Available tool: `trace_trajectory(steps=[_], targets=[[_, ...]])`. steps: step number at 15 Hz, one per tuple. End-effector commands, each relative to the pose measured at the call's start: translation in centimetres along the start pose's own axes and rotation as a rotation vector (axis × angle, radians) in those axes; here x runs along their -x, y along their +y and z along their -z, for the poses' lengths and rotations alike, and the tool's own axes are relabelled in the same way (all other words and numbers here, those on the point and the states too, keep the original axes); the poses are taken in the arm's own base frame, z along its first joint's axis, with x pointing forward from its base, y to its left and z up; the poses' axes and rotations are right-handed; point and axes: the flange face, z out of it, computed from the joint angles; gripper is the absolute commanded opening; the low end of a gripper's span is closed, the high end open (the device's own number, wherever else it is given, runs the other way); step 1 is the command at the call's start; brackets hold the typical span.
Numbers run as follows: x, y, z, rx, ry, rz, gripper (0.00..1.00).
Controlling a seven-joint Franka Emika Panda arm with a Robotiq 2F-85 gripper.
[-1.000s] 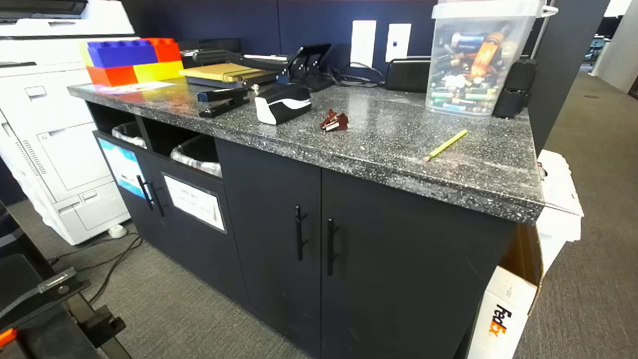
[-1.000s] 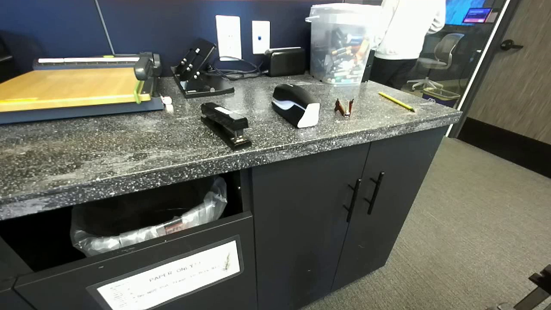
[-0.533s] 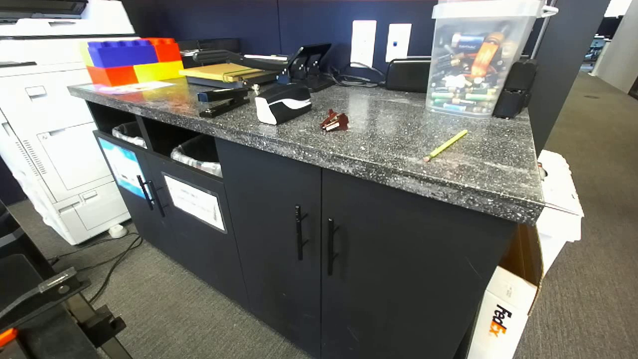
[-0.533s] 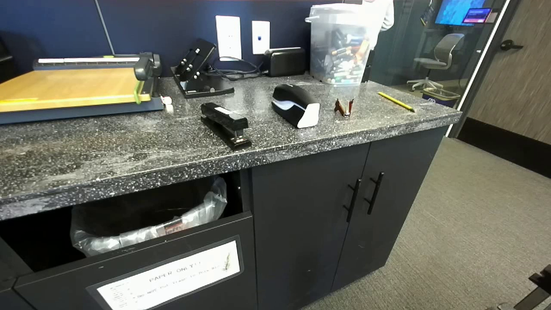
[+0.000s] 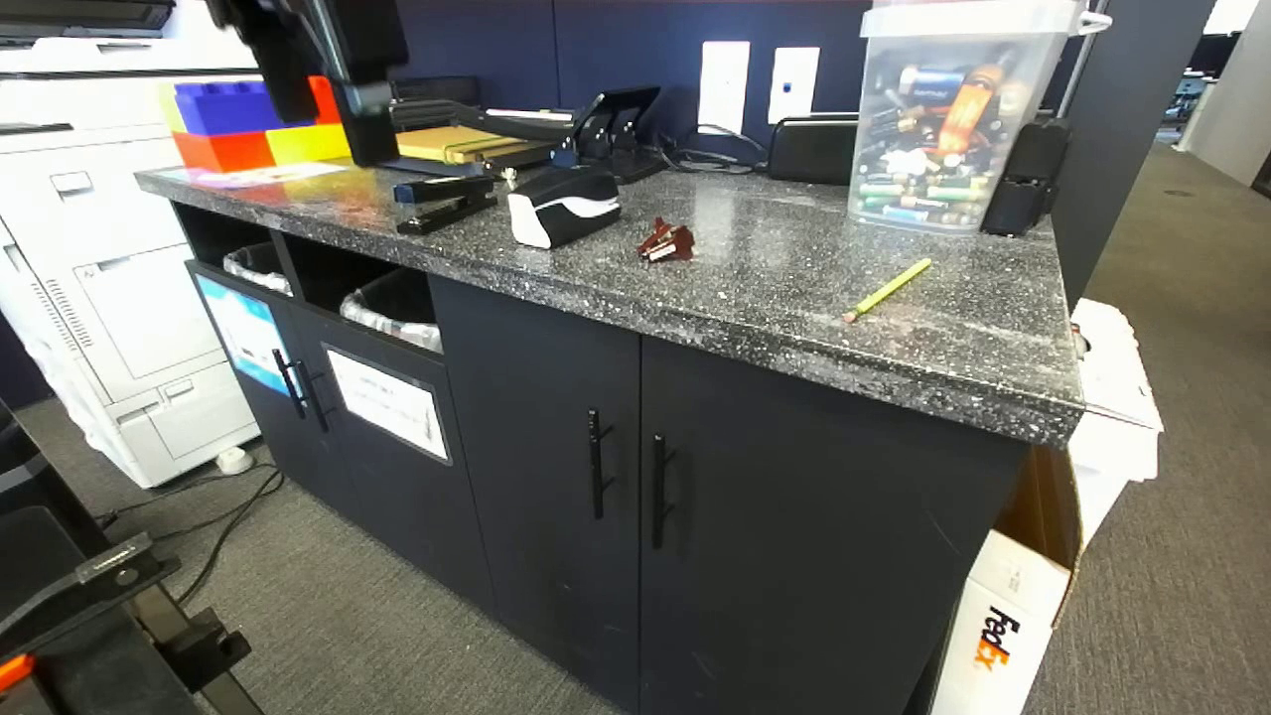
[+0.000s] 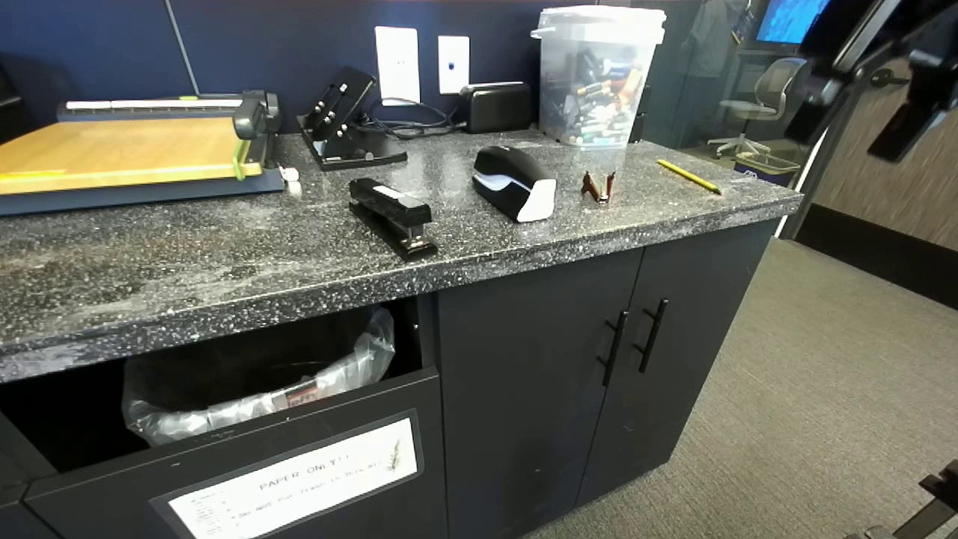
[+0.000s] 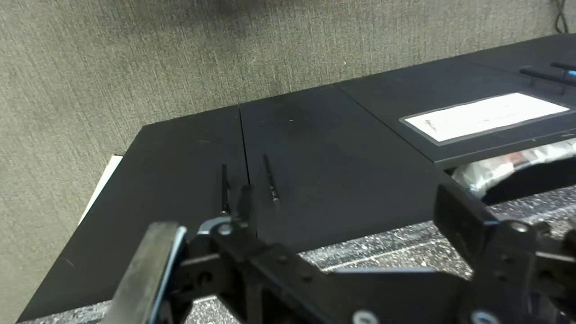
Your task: Open the left door of the cabinet
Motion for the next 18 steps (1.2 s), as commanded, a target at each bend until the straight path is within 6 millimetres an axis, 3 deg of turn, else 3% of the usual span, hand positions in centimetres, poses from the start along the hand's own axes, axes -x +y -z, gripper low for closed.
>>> trace_trajectory(steps=[1, 4, 8, 18], targets=[[-1.9, 0.2, -6.3, 0.05, 0.003, -0.028, 1.0], [-2.3, 0.1, -11.8, 0.075, 0.002, -0.025, 1.0], [-3.1, 0.1, -17.5, 0.077, 0.031, -0.034, 1.0], [-3.8, 2.8, -27.5, 0.096, 0.226, -0.038, 1.0]])
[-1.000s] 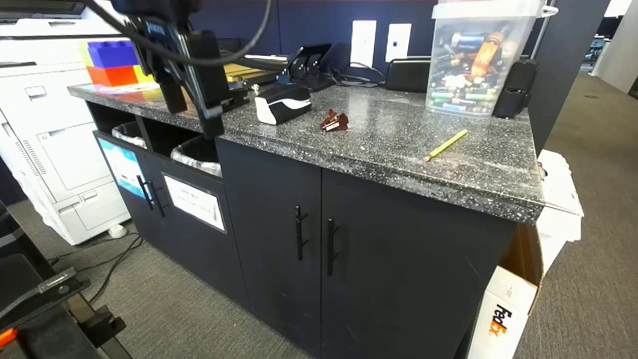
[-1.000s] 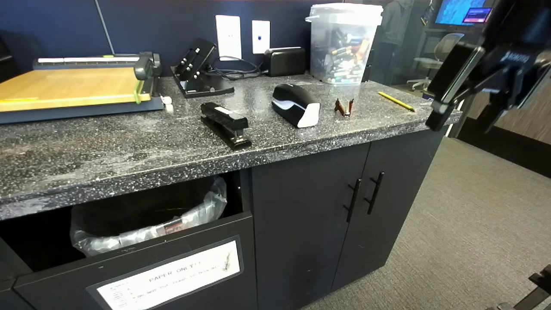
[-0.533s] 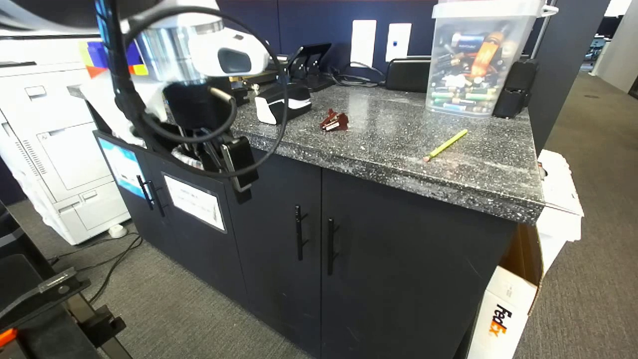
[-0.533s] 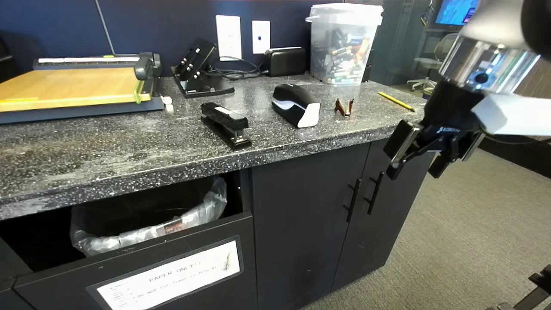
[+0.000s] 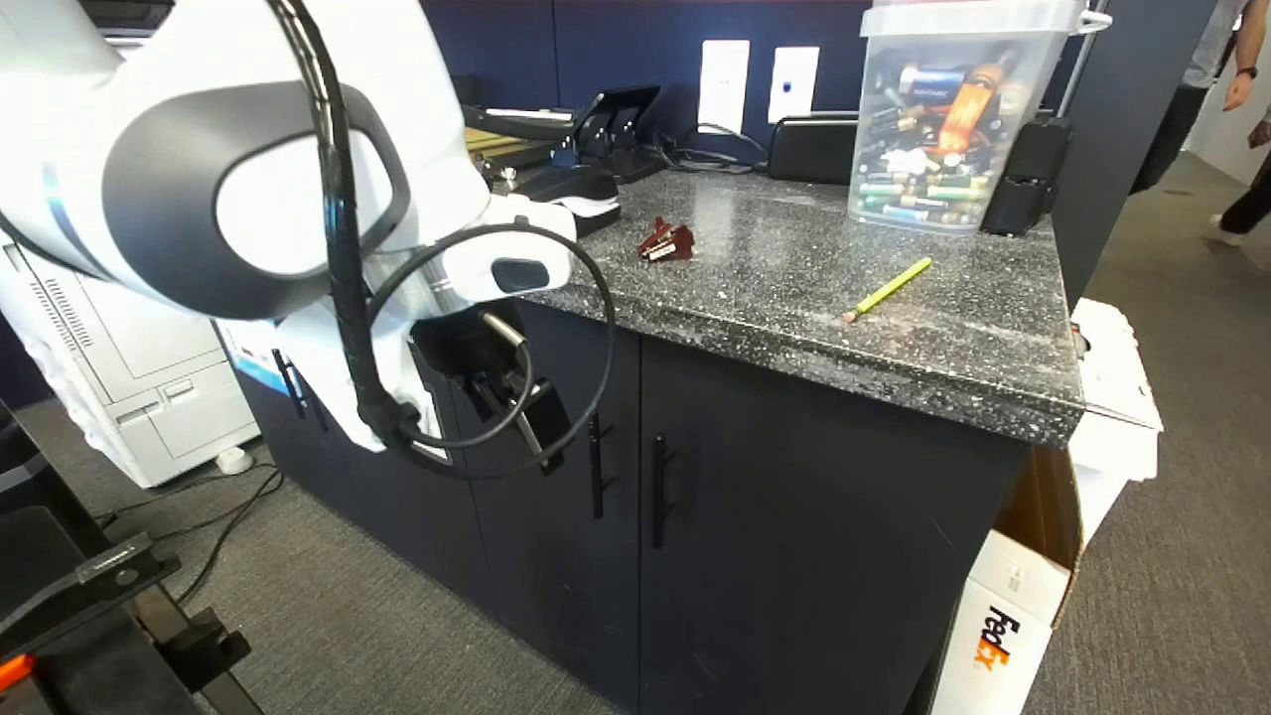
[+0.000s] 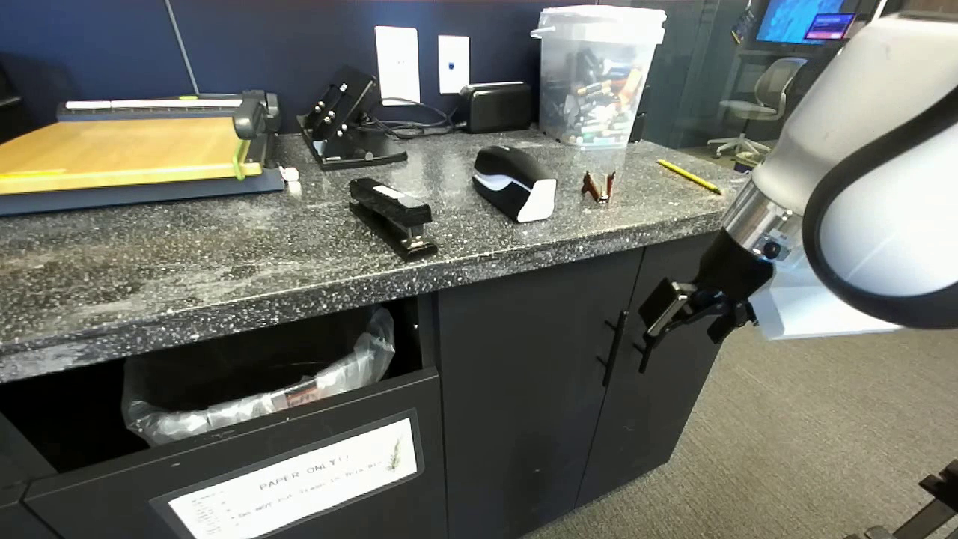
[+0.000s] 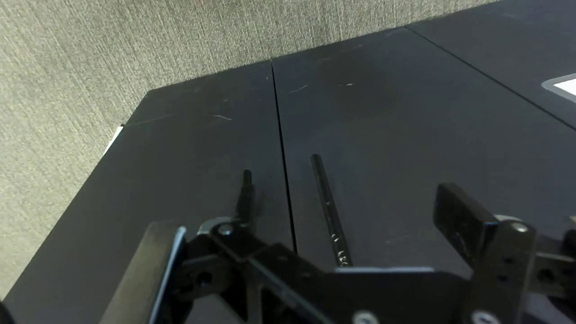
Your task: Open the left door of the cabinet
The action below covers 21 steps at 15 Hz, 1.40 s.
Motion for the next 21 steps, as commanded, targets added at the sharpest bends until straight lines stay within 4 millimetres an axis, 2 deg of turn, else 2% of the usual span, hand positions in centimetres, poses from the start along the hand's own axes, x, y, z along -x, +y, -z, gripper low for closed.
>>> trace_trajectory(steps=[1, 3, 9, 15, 16, 17, 21], targets=[[-0.6, -0.2, -2.9, 0.003, 0.086, -0.016, 1.0], [-0.7, -0.5, -4.2, 0.002, 0.106, -0.028, 1.0], [-2.4, -3.2, -7.4, -0.001, 0.175, -0.052, 1.0], [-3.8, -3.3, -9.0, 0.033, 0.243, -0.041, 1.0], [-4.1, -3.4, -9.2, 0.034, 0.255, -0.039, 0.75], [-4.3, -3.6, -9.3, 0.034, 0.264, -0.038, 0.72], [-4.3, -4.1, -10.2, 0.037, 0.289, -0.024, 0.42]])
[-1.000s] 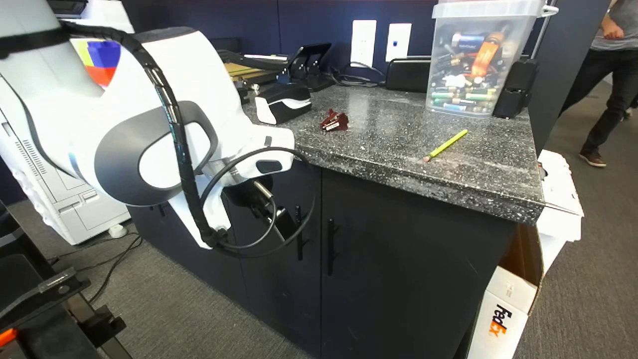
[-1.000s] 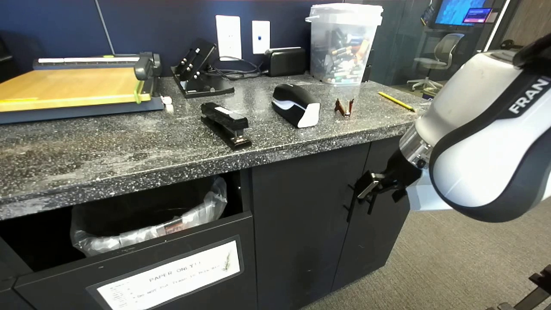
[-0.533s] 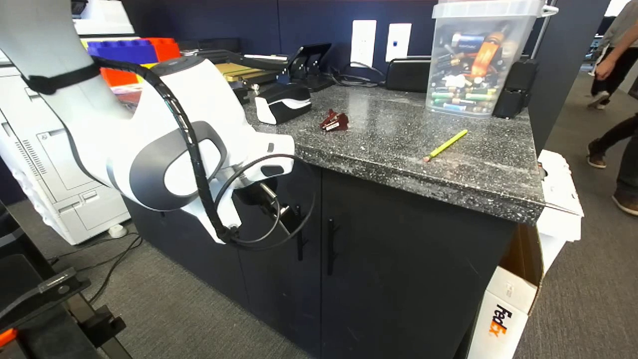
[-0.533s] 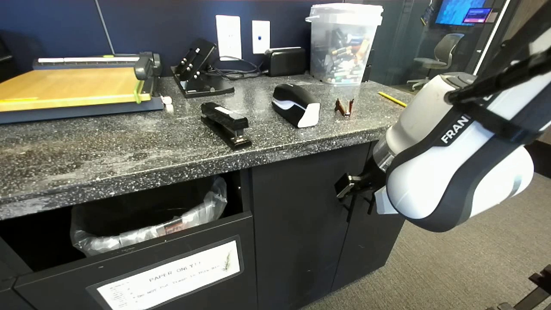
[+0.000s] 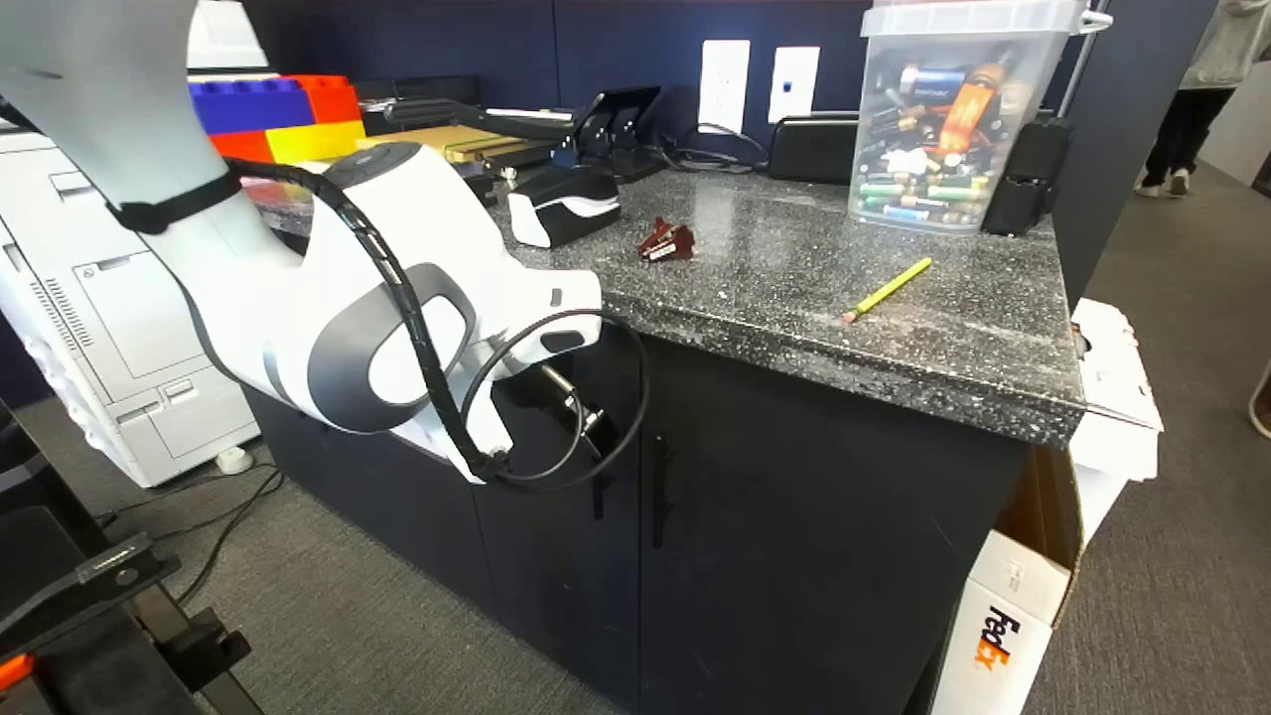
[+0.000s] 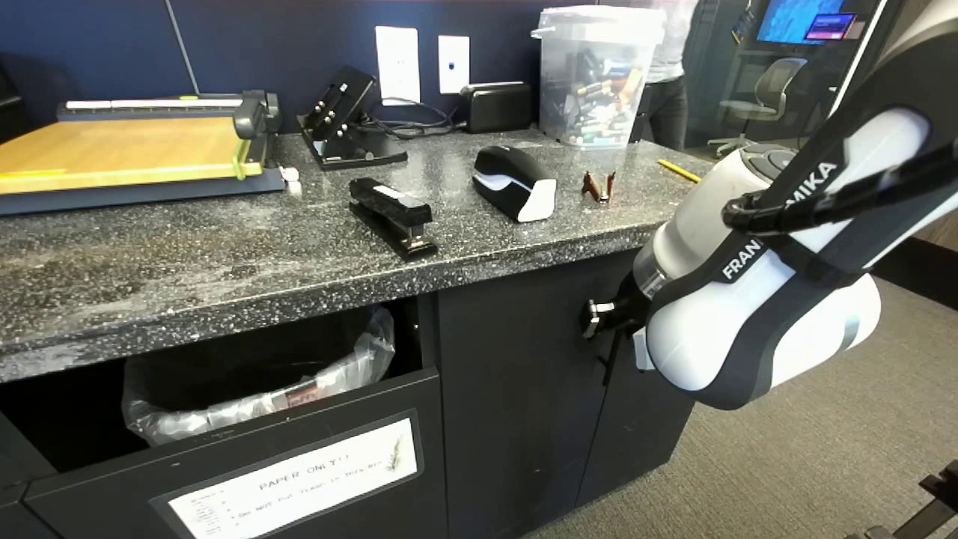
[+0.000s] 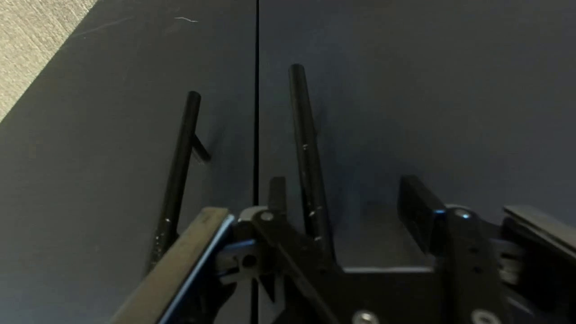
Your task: Open the left door of the cabinet
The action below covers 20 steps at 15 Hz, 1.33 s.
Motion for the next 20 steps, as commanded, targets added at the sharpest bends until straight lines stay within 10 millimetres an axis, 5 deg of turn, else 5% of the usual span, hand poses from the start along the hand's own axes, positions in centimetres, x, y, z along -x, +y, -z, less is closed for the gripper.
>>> trace_trajectory(steps=[1, 6, 10, 14, 20], targets=[[0.1, -0.8, -0.9, 0.002, 0.059, -0.002, 0.34], [0.0, -0.2, 0.1, 0.037, 0.085, 0.01, 0.01], [2.8, -0.3, 2.3, 0.093, -0.146, 0.067, 0.04], [8.6, -0.2, 4.8, 0.165, -0.273, 0.085, 0.04], [14.3, -4.4, 8.8, 0.174, -0.394, 0.083, 0.04]])
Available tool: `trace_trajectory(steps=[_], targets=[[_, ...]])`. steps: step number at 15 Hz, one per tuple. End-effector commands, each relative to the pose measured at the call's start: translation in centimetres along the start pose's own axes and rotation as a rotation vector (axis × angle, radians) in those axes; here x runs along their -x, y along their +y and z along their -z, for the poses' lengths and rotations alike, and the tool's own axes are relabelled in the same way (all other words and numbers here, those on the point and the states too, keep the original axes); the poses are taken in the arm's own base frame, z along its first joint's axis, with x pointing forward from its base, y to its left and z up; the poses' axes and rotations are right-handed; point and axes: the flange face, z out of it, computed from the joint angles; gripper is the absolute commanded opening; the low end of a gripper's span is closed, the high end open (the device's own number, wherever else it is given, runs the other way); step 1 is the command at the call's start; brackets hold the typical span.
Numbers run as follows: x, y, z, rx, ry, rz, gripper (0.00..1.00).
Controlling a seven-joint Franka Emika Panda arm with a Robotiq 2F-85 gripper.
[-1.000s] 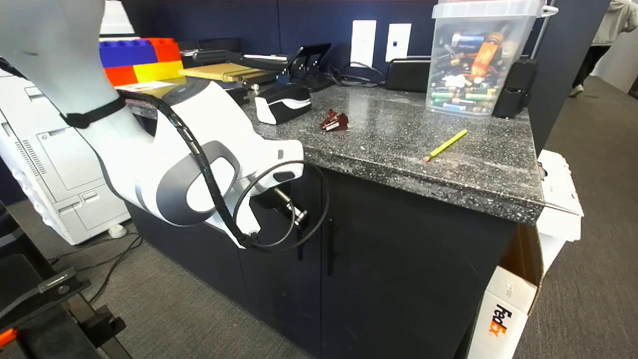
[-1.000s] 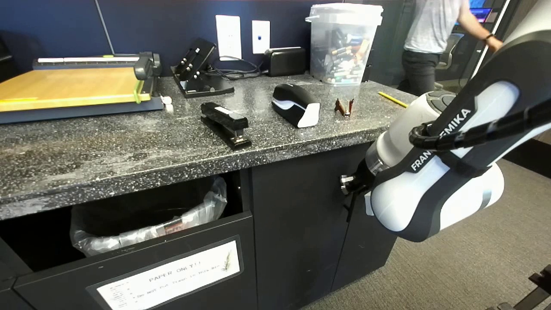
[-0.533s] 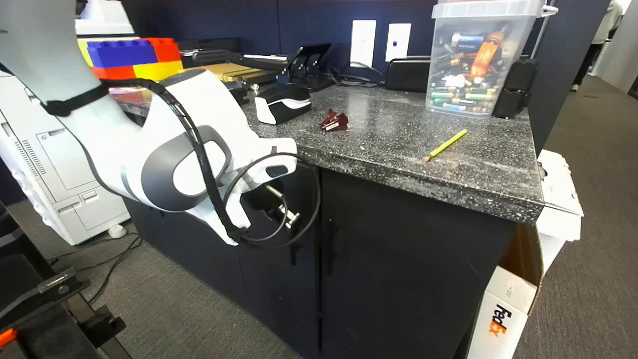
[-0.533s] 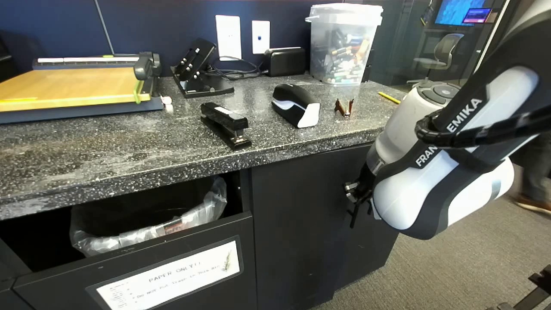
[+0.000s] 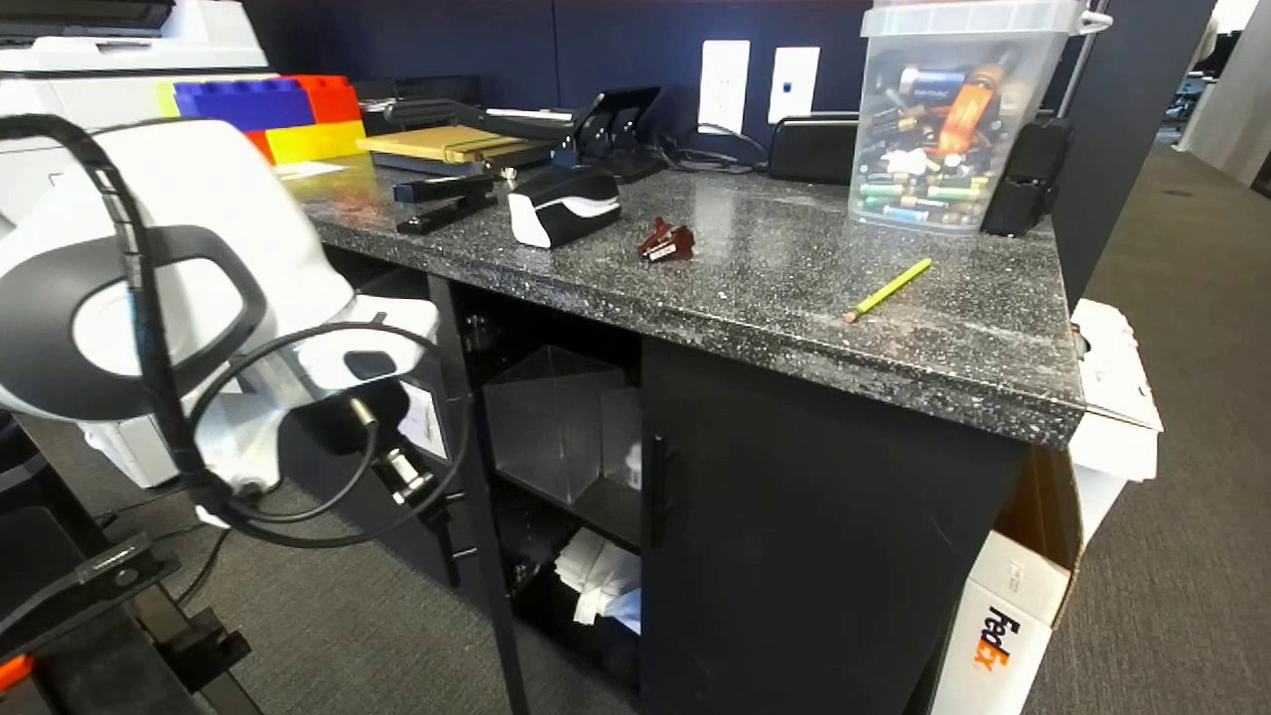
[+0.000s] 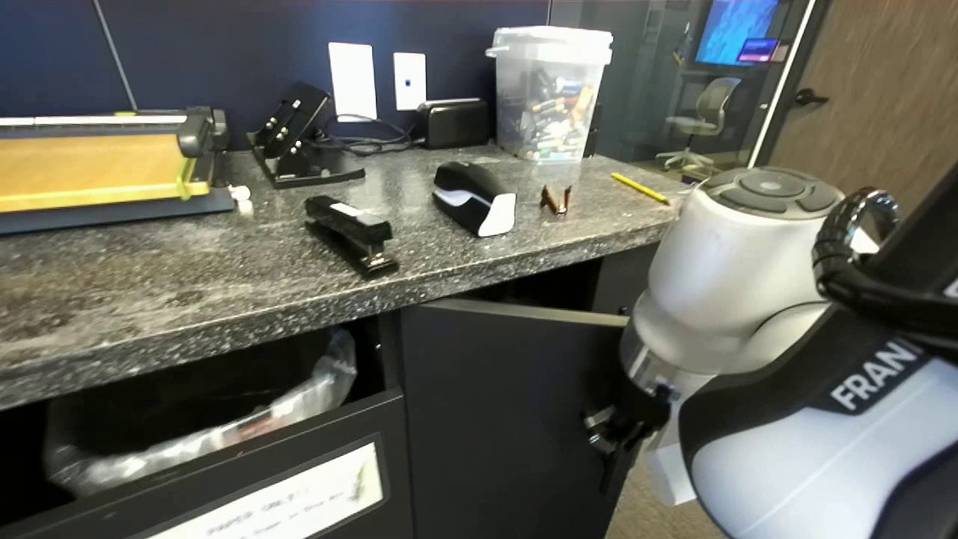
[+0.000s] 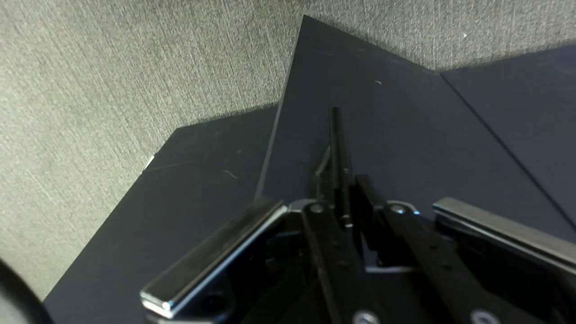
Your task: Open the left door of the cabinet
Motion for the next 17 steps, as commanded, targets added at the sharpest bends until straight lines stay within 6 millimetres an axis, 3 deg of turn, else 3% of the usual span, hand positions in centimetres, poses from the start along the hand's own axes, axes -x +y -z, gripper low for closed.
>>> trace_trajectory(steps=[1, 6, 7, 9, 14, 15, 16, 17], targets=[[3.2, -0.9, 1.6, 0.039, -0.158, 0.034, 0.04], [1.6, -1.7, 2.9, 0.032, -0.274, 0.01, 0.04], [1.1, -1.8, 3.3, 0.033, -0.299, 0.006, 0.42], [0.6, -1.6, 4.6, 0.056, -0.367, 0.031, 0.5], [0.1, 0.0, 11.6, 0.117, -0.514, 0.123, 0.86], [-0.1, -1.1, 8.3, 0.114, -0.484, 0.098, 0.94], [-0.5, -1.0, 9.5, 0.106, -0.484, 0.099, 0.76], [-0.7, -0.9, 9.7, 0.101, -0.482, 0.098, 0.83]])
